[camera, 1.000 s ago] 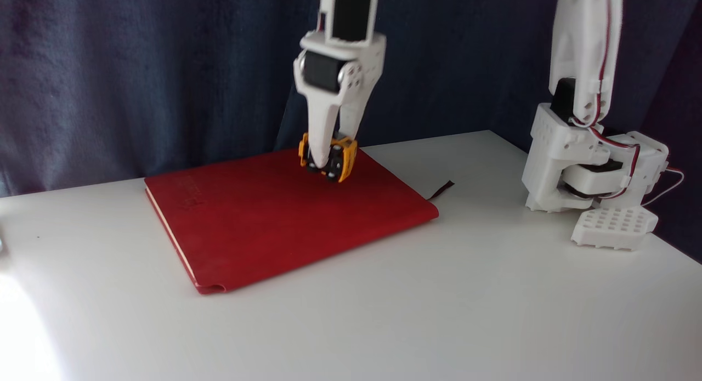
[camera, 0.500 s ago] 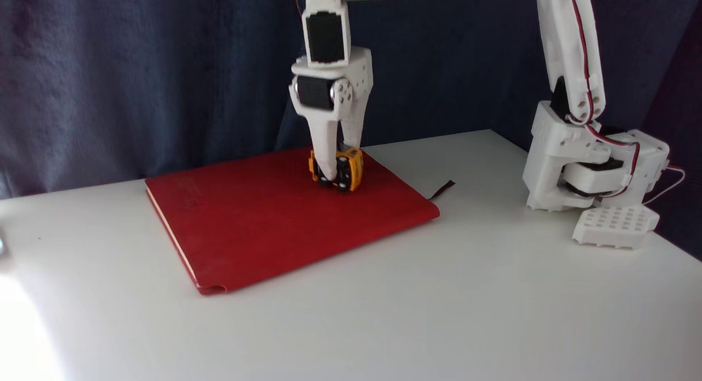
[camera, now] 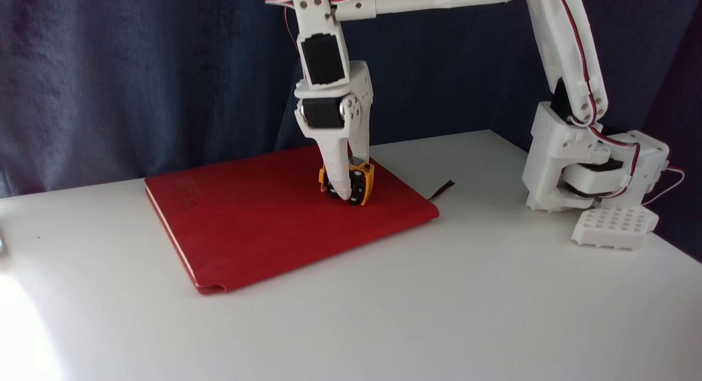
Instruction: Grasp a toy truck onto the red notebook.
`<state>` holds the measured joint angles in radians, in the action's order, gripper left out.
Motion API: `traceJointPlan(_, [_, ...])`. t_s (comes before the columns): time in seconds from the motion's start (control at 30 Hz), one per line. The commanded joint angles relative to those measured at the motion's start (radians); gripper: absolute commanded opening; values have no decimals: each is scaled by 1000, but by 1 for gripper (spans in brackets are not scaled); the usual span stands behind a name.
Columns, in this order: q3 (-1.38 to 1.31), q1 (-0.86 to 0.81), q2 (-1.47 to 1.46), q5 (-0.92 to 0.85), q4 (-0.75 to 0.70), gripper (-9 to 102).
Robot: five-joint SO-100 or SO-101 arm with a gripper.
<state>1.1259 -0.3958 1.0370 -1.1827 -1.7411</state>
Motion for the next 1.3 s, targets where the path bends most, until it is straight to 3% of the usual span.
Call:
traceJointPlan(0.0, [-32,11,34,-15,-17,17])
traceJointPlan(0.43, [190,61,396,-12,-29,15])
traceJointPlan(0.6, [408,160,742,34,-35,6])
traceJointPlan(0.7, [549,308,1012,152,-14,0])
traceJointPlan(0.83, [784,515,1273,472,273,0])
traceJointPlan(1.0, [936,637,1278,762,508,0])
traceJointPlan(1.17, [1207,664,1470,891,762,0])
traceJointPlan(1.27, [1327,640,1586,916,819,0])
